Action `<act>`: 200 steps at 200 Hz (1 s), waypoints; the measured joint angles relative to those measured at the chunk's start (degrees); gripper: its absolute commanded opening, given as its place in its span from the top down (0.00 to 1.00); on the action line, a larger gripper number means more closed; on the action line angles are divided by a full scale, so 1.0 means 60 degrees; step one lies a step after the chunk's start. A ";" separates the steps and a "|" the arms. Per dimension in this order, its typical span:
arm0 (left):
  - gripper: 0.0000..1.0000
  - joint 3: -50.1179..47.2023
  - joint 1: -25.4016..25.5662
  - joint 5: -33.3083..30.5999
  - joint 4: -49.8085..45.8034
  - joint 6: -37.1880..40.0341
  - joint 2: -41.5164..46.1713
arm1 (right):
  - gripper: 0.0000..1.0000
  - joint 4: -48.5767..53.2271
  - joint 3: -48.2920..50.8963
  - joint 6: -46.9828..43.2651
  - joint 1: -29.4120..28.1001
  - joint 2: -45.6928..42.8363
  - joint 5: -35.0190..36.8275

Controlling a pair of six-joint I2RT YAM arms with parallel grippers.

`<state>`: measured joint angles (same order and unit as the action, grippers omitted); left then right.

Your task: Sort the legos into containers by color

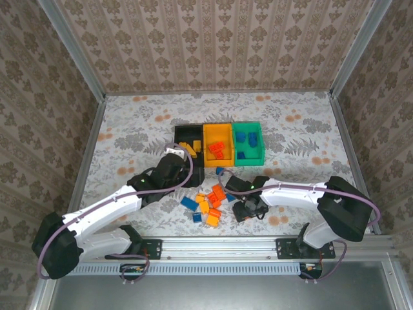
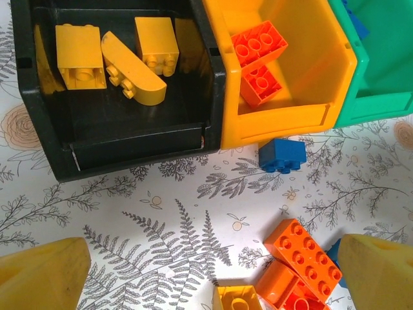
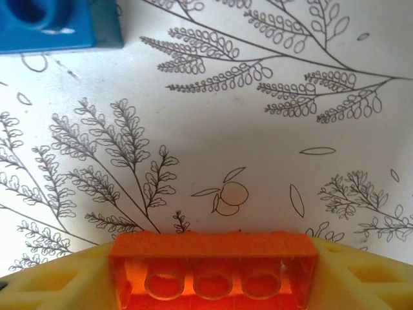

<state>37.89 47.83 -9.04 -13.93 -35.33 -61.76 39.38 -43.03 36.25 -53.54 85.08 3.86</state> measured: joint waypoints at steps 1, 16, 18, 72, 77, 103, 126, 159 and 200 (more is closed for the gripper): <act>0.00 0.0000 0.0000 0.0000 0.0000 -0.0007 0.0000 | 0.36 0.0000 0.0000 -0.0004 0.0000 -0.0004 -0.0004; 0.00 0.0000 0.0000 -0.0004 -0.0036 -0.0015 0.0004 | 0.36 -0.0025 0.0044 -0.0004 0.0000 -0.0113 0.0033; 0.00 0.0000 0.0000 -0.0004 -0.0044 -0.0015 0.0004 | 0.36 -0.0033 0.0044 -0.0004 0.0000 -0.0138 0.0047; 0.00 0.0000 -0.0062 -0.0149 -0.0382 -0.0062 0.0393 | 0.39 0.0178 -0.1213 -0.0474 0.0295 -0.1413 0.0557; 0.00 0.0000 -0.0062 -0.0164 -0.0437 -0.0084 0.0448 | 0.38 0.0120 -0.1537 -0.0539 0.0393 -0.1406 0.0579; 0.00 -0.0044 -0.0062 -0.0219 -0.0623 -0.0175 0.0780 | 0.38 -0.0415 -0.3169 -0.0867 0.0940 -0.0787 0.0656; 0.00 -0.0222 -0.0062 -0.0219 -0.0725 -0.0233 0.1082 | 0.37 -0.1104 -0.4575 -0.1056 0.1457 0.0590 0.0761; 0.00 -0.0492 -0.0062 -0.0215 -0.1053 -0.0430 0.1428 | 0.36 -0.1490 -0.6357 -0.1246 0.2102 0.2739 0.0918; 0.00 -0.0696 -0.0062 -0.0204 -0.1308 -0.0605 0.1774 | 0.27 -0.1395 -0.8058 -0.1344 0.2648 0.4503 0.1268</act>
<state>33.71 47.46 -10.26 -21.78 -38.96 -51.11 31.00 -91.37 28.18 -37.65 112.09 11.46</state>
